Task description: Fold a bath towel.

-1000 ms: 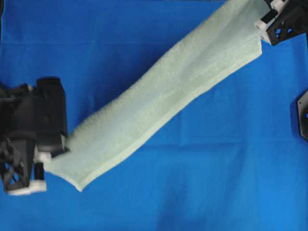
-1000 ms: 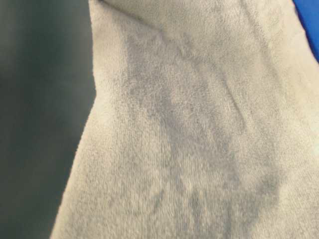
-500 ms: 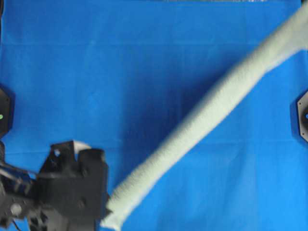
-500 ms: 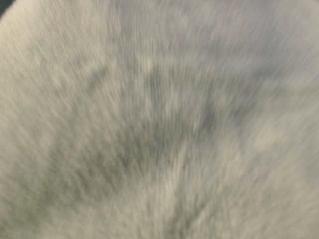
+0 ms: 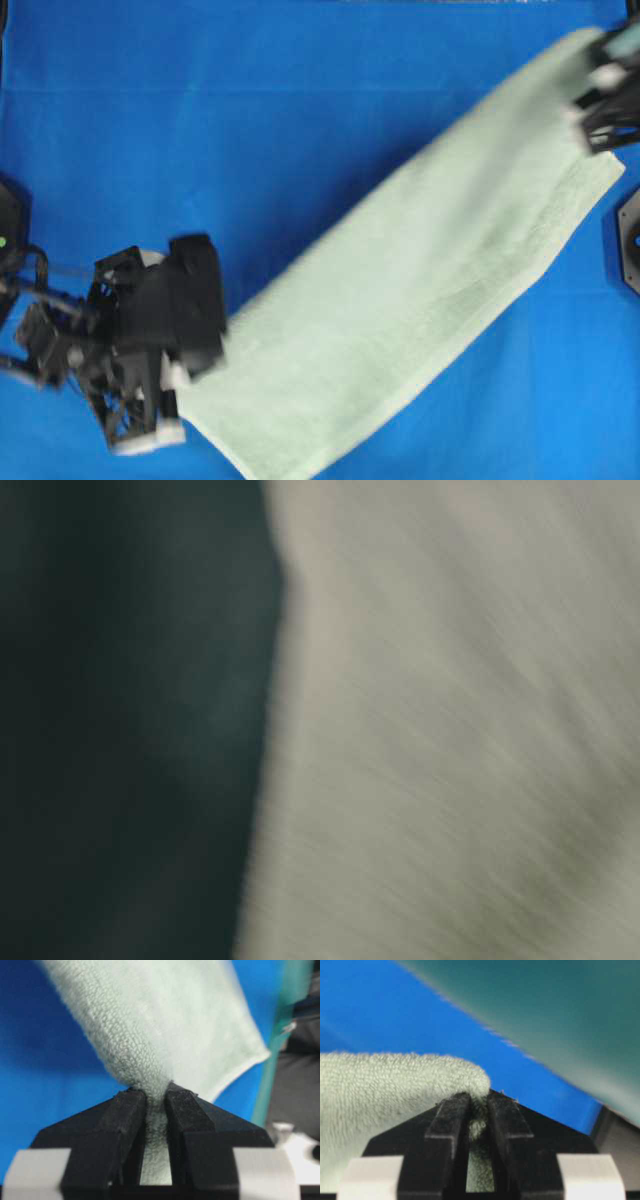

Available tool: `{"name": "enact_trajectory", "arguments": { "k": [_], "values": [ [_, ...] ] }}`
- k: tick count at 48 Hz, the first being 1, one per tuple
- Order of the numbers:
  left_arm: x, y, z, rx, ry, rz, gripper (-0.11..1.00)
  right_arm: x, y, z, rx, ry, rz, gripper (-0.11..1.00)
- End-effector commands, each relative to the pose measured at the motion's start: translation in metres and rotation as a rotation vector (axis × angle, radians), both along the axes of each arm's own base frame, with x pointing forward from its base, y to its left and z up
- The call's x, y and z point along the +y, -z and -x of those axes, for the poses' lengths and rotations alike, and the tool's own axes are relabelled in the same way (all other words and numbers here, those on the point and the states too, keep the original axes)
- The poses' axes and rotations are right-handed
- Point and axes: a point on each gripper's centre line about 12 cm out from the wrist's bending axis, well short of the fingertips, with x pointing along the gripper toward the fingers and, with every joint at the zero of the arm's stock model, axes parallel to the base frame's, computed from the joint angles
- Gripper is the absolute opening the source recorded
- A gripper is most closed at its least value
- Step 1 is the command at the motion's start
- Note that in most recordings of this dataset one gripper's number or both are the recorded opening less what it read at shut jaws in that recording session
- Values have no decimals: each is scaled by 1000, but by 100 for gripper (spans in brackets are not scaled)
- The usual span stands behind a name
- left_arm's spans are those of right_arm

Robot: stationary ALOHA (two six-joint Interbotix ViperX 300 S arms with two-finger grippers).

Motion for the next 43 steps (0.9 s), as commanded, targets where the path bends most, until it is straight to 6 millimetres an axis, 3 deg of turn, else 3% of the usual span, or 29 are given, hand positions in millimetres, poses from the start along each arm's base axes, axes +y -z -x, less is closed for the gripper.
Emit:
{"name": "enact_trajectory", "arguments": {
  "k": [1,9,16,25,33,35,39,43],
  "values": [
    [16,15,23,-15,-35,36,9,-21,18,-24,-47,-62,-47,13],
    [36,56,59,32,-97,67,9,-69,56,-60,-99,-155,-148,13],
    [55,77,75,67,-144,56,9,-100,77,-83,-38,-179,-164,13],
    [65,91,81,56,-136,34,9,-116,85,-109,43,-249,-131,14],
    [68,103,83,67,-124,16,9,-130,80,-118,56,-251,-105,14],
    [69,105,84,71,-123,14,9,-132,79,-120,55,-253,-100,21],
    [69,108,85,83,-120,4,11,-133,78,-120,72,-267,-89,46],
    [71,107,85,84,-116,-6,31,-133,79,-119,89,-282,-82,65]
  ]
}}
